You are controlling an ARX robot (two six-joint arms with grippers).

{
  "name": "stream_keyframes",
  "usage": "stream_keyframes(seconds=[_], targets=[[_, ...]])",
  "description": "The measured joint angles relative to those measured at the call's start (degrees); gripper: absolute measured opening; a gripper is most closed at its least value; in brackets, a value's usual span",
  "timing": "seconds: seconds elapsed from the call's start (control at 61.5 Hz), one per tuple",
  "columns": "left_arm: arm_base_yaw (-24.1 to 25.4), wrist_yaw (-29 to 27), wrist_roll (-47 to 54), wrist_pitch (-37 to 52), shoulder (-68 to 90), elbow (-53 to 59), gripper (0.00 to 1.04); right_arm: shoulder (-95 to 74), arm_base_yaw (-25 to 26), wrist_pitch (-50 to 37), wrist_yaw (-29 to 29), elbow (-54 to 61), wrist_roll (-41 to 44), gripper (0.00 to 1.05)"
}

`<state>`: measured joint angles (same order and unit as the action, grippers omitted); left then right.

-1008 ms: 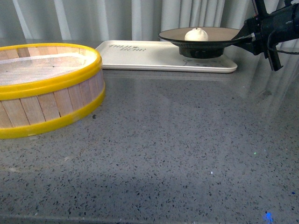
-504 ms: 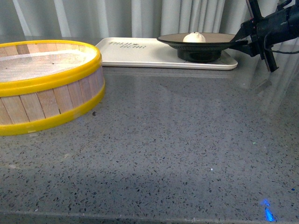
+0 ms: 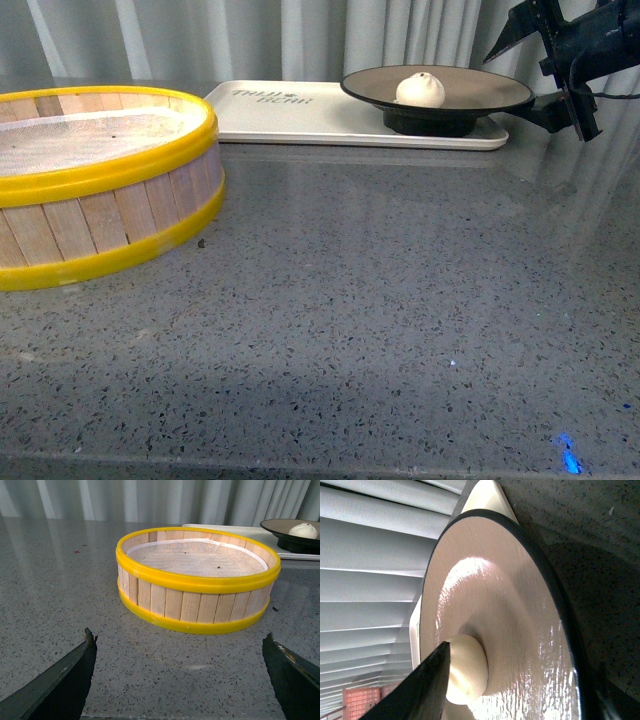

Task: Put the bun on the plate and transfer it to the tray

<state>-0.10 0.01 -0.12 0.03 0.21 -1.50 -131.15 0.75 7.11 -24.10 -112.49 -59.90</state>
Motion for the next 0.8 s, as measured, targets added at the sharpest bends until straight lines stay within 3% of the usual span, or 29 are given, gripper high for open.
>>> stream_keyframes(seconds=[0.195, 0.455, 0.797], targets=[[0.0, 0.0, 0.0, 0.0, 0.0, 0.0, 0.98, 1.2, 0.0, -0.9, -0.2, 2.1, -0.3, 0.98], [0.0, 0.0, 0.0, 0.0, 0.0, 0.0, 0.98, 9.6, 0.2, -8.0, -0.6, 12.7, -1.4, 0.96], [0.0, 0.0, 0.0, 0.0, 0.0, 0.0, 0.98, 30.3, 3.9, -18.9, 1.1, 39.6, -2.0, 0.96]])
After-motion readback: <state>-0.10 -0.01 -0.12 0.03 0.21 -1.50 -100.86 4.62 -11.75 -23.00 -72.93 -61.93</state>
